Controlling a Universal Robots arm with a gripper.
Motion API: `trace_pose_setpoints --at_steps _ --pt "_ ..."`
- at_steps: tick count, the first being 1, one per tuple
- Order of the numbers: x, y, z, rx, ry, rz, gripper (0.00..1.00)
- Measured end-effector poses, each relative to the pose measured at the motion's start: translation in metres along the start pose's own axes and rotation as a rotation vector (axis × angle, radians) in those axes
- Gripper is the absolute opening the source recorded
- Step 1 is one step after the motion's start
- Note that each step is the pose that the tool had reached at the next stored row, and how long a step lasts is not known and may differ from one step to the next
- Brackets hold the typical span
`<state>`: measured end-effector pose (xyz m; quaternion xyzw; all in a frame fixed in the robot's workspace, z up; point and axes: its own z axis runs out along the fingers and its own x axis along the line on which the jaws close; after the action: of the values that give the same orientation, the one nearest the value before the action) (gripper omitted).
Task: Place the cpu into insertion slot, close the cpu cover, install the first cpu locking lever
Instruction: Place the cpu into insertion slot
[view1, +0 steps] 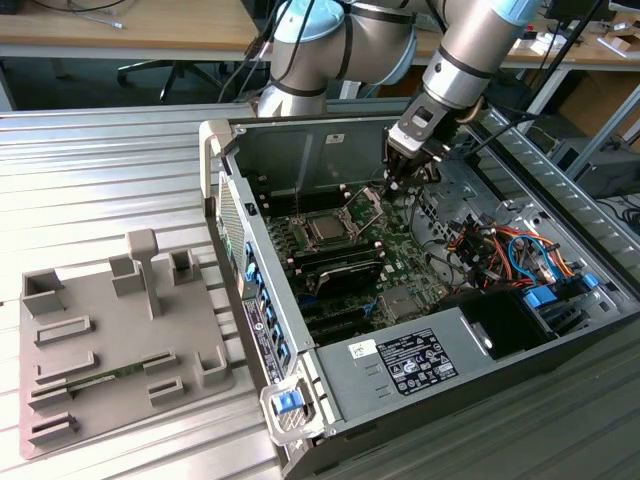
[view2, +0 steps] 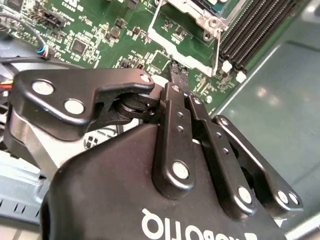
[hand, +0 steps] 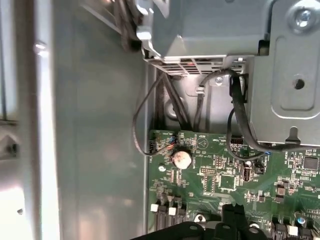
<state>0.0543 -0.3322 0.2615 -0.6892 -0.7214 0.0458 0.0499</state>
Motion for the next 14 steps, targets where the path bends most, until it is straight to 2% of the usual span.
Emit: trace_pose_setpoints --at_steps 3,4,5,6,8,9,11,14 --pt "0.0001 -0.0017 -0.0101 -0.0001 0.0003 0.000 0.11" --pt "0.0001 -0.0043 -0.0107 -0.0012 0.0038 -0.001 0.11" --pt "-0.0001 -0.0089 -0.0100 -0.0026 0.0136 -0.002 0.11" --pt "-0.0001 -0.0133 -0.0095 -0.0035 0.0264 -0.004 0.11" --pt "-0.0011 -0.0204 -0.0086 -0.0049 0.0576 -0.009 0.11" --pt "-0.0020 -0.0211 -0.0084 -0.0050 0.0621 -0.011 0.11" --pt "-0.0050 -0.0238 -0.0081 -0.0051 0.0672 -0.019 0.11" --pt "-0.0075 -0.0344 -0.0065 -0.0073 0.0675 -0.020 0.11"
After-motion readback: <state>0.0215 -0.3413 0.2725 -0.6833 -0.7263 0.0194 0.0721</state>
